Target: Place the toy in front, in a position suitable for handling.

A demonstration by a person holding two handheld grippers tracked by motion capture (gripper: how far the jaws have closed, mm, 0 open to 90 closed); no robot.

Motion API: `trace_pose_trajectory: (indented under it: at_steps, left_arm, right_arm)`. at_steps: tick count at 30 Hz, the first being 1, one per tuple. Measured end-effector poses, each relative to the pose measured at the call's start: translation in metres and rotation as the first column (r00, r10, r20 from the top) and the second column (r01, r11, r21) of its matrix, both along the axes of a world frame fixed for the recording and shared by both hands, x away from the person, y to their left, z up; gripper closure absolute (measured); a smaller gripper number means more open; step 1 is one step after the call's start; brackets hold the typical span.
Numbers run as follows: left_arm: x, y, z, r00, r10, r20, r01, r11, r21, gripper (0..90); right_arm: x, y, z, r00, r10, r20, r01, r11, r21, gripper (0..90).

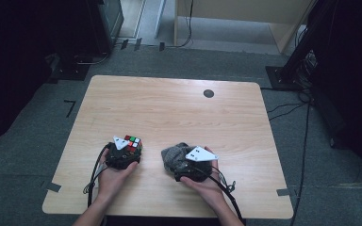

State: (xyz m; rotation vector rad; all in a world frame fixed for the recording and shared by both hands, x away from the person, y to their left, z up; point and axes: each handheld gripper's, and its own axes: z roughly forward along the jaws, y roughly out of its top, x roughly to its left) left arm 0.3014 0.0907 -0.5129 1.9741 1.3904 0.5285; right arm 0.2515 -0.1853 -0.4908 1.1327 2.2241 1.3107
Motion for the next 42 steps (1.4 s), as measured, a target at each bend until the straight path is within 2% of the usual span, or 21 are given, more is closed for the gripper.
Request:
trace_pose_trajectory:
  at_steps: [1, 2, 4, 5, 8, 10, 12, 14, 16, 18, 19, 20, 23, 27, 29, 32, 34, 37, 39, 42]
  left_arm:
    - [0.0, 0.0, 0.0, 1.0, -0.005, -0.001, 0.005, 1.0, -0.003, 34.2]
    - [-0.001, 0.0, 0.0, 0.9999, -0.012, 0.003, 0.012, 0.9999, 0.002, 34.2]
    - [-0.004, -0.004, 0.002, 0.9986, -0.041, 0.032, 0.04, 0.9987, 0.03, 34.3]
    - [-0.005, -0.005, 0.004, 0.9975, -0.058, 0.04, 0.057, 0.998, 0.027, 34.2]
    - [-0.009, -0.008, 0.01, 0.9941, -0.085, 0.068, 0.087, 0.9957, -0.031, 34.3]
    - [-0.011, -0.009, 0.012, 0.9886, -0.12, 0.09, 0.126, 0.9904, -0.056, 34.3]
    - [-0.014, -0.009, 0.016, 0.9823, -0.148, 0.115, 0.158, 0.9842, -0.08, 34.3]
    - [-0.016, -0.008, 0.019, 0.9798, -0.149, 0.133, 0.164, 0.9807, -0.107, 34.3]
    - [-0.016, -0.007, 0.021, 0.9765, -0.17, 0.133, 0.188, 0.9731, -0.134, 34.3]
    - [-0.017, -0.008, 0.02, 0.9726, -0.184, 0.142, 0.203, 0.9698, -0.135, 34.3]
    - [-0.017, -0.008, 0.02, 0.9691, -0.2, 0.145, 0.22, 0.9645, -0.146, 34.3]
    - [-0.018, -0.008, 0.021, 0.9662, -0.209, 0.152, 0.23, 0.9625, -0.144, 34.3]
    - [-0.02, -0.01, 0.023, 0.9567, -0.238, 0.168, 0.264, 0.9521, -0.154, 34.2]
    - [-0.022, -0.012, 0.023, 0.9519, -0.253, 0.172, 0.279, 0.9487, -0.148, 34.2]
    - [-0.022, -0.013, 0.022, 0.9502, -0.259, 0.173, 0.284, 0.9486, -0.139, 34.2]
    - [-0.023, -0.016, 0.021, 0.9438, -0.281, 0.174, 0.305, 0.9435, -0.13, 34.2]
    - [-0.025, -0.02, 0.019, 0.9335, -0.314, 0.174, 0.336, 0.935, -0.115, 34.1]
    - [-0.032, -0.03, 0.017, 0.9059, -0.381, 0.184, 0.398, 0.9155, -0.061, 34.1]
    - [-0.037, -0.038, 0.015, 0.8851, -0.424, 0.191, 0.439, 0.8979, -0.037, 34.2]
    - [-0.045, -0.047, 0.014, 0.8536, -0.48, 0.201, 0.494, 0.8694, -0.018, 34.2]
  right_arm:
    - [0.003, 0.003, -0.007, 0.9999, -0.002, -0.016, 0.001, 0.999, -0.039, 15.1]
    - [0.003, 0.003, -0.007, 0.9999, -0.002, -0.016, 0.001, 0.999, -0.039, 15.1]
    - [0.004, 0.004, -0.013, 0.9996, -0.019, -0.02, 0.017, 0.996, -0.089, 23.1]
    - [0.003, 0.004, -0.015, 0.9997, -0.02, -0.016, 0.018, 0.994, -0.104, 26.0]
    - [0.002, 0.004, -0.018, 0.9998, 0.002, -0.018, -0.004, 0.993, -0.119, 32.0]
    - [0.002, 0.003, -0.02, 0.9996, -0.004, -0.027, 0.0, 0.991, -0.132, 34.7]
    - [0.002, 0.001, -0.022, 0.999, 0.002, -0.044, -0.007, 0.993, -0.122, 38.4]
    - [0.002, -0.001, -0.025, 0.9983, 0.005, -0.057, -0.012, 0.992, -0.122, 41.4]
    - [0.001, -0.002, -0.028, 0.9988, 0.008, -0.049, -0.015, 0.989, -0.145, 42.7]
    - [0.0, 0.0, -0.029, 0.9994, 0.01, -0.033, -0.015, 0.987, -0.163, 45.2]
    - [-0.001, 0.0, -0.029, 0.9996, 0.007, -0.026, -0.012, 0.985, -0.171, 48.9]
    - [-0.001, 0.001, -0.029, 0.9998, 0.005, -0.017, -0.008, 0.984, -0.179, 52.8]
    - [0.0, -0.002, -0.027, 0.9997, 0.006, -0.022, -0.01, 0.984, -0.177, 63.2]
    - [0.002, -0.01, -0.023, 0.9988, 0.01, -0.047, -0.017, 0.99, -0.14, 70.1]
    - [0.001, -0.013, -0.019, 0.9996, 0.007, -0.027, -0.01, 0.993, -0.114, 71.0]
    - [-0.005, -0.017, -0.007, 0.9994, 0.009, 0.032, -0.007, 0.998, -0.055, 71.1]
    - [-0.009, -0.021, 0.003, 0.9972, -0.004, 0.075, 0.005, 1.0, -0.012, 71.0]
    - [-0.015, -0.029, 0.015, 0.9923, -0.025, 0.121, 0.015, 0.996, 0.083, 70.9]
    - [-0.017, -0.034, 0.021, 0.99, -0.041, 0.135, 0.02, 0.988, 0.151, 70.7]
    - [-0.019, -0.039, 0.025, 0.9924, -0.002, 0.123, -0.03, 0.966, 0.258, 70.4]
